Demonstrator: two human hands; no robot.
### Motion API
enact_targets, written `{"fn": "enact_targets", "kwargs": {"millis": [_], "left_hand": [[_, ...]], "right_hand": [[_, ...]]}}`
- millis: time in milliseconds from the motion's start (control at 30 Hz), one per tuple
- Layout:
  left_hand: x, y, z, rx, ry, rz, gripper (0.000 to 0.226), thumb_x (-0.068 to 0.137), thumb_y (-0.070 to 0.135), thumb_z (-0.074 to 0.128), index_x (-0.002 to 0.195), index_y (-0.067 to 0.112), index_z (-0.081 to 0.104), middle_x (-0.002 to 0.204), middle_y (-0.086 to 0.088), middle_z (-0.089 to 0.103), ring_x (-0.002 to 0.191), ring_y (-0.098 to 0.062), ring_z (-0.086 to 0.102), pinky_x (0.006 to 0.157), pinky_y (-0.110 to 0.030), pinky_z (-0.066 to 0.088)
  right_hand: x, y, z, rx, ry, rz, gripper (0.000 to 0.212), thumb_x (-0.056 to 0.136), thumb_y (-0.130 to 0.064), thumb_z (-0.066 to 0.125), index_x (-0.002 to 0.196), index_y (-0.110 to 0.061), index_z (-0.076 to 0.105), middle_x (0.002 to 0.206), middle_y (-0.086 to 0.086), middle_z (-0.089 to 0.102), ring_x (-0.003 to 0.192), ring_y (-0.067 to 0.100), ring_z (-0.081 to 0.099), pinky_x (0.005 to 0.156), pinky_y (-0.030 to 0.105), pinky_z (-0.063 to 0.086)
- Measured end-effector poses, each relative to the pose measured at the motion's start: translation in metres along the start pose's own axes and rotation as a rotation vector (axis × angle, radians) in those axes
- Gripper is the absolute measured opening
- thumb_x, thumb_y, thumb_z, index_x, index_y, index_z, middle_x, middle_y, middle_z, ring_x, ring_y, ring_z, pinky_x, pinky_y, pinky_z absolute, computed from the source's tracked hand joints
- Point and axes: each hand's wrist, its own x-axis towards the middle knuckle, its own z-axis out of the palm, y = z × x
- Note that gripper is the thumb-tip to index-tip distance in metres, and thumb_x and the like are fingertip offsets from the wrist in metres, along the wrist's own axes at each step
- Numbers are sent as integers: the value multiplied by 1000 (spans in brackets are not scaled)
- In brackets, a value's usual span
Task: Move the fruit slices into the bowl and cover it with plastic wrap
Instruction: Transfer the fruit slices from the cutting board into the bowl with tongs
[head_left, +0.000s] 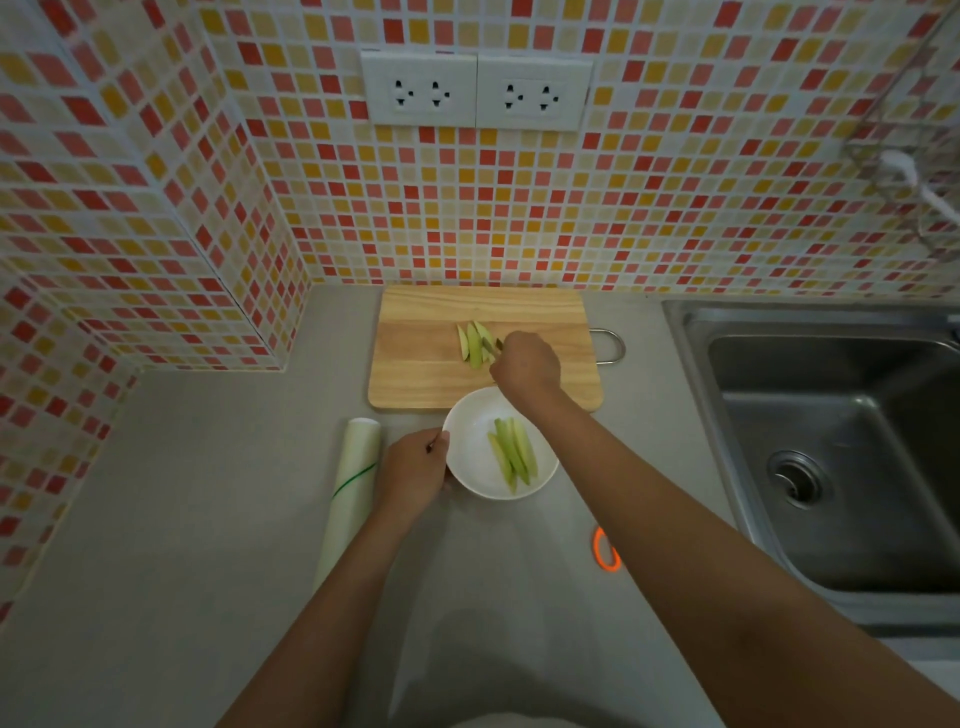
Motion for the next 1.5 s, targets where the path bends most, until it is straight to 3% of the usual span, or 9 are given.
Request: {"fn": "enact_targets", "kwargs": {"millis": [233, 333, 533, 667, 767, 867, 967, 1167, 1500], "left_hand": [[1, 0, -1, 9, 1, 9, 34, 98, 23, 43, 87, 6, 70, 75, -13, 72, 69, -32, 69, 74, -48, 57], [1, 0, -1, 11, 12, 11, 34, 98, 23, 43, 87, 6, 70, 75, -12, 71, 68, -32, 68, 73, -48, 57], [2, 1, -1, 7, -9, -1, 35, 98, 25, 42, 85, 9, 70, 73, -9, 70, 69, -31, 68, 75, -49, 57], [3, -1, -1, 21, -5, 8, 34, 98, 24, 42, 88, 8, 71, 77, -13, 71, 75, -35, 67, 77, -51, 56], [3, -2, -1, 31, -3, 13, 34, 98, 25, 42, 90, 9, 71, 79, -14, 71, 76, -35, 67, 77, -50, 56], [3, -2, -1, 47, 0, 15, 35, 97, 26, 42, 86, 9, 71, 74, -11, 71, 72, -33, 68, 76, -50, 56], [3, -2, 0, 28, 4, 7, 35, 98, 25, 42, 87, 7, 70, 75, -12, 72, 72, -33, 69, 76, -51, 56], [2, -3, -1, 39, -3, 14, 35, 98, 24, 42, 84, 9, 70, 72, -10, 69, 74, -33, 67, 75, -49, 56], [4, -4, -1, 31, -9, 17, 36, 98, 24, 41, 86, 8, 70, 71, -10, 70, 70, -32, 67, 73, -49, 57]], "right_hand": [[-5, 7, -1, 55, 26, -29, 12, 84, 1, 52, 79, -1, 63, 85, 14, 68, 81, 32, 65, 58, 29, 38], [-19, 14, -13, 176, 61, -26, 33, 82, -5, 55, 53, -12, 40, 56, 2, 44, 63, 26, 51, 46, 26, 26], [-104, 39, -25, 242, 91, -61, 46, 78, -14, 59, 44, -15, 29, 43, -2, 26, 41, 14, 27, 42, 29, 17], [-147, 51, -7, 38, -46, -45, 23, 84, -20, 54, 68, -4, 60, 67, 16, 59, 70, 33, 60, 56, 31, 35], [-151, 51, -5, -57, -65, -26, 28, 86, -24, 52, 87, 2, 64, 93, 21, 67, 88, 37, 64, 65, 34, 43], [-125, 43, -18, 17, 43, -35, 28, 85, -25, 56, 76, 0, 63, 83, 20, 67, 77, 35, 62, 56, 30, 36], [-75, 30, -27, 159, 92, 6, 33, 82, -20, 59, 55, -9, 44, 58, 5, 52, 62, 27, 51, 44, 25, 21], [-9, 6, -3, 21, 11, -33, 10, 84, -8, 57, 89, -4, 64, 95, 13, 68, 87, 30, 65, 59, 28, 39], [0, 0, 7, -50, 35, -97, 14, 83, 3, 53, 86, -1, 66, 91, 15, 69, 86, 32, 66, 59, 29, 41]]}}
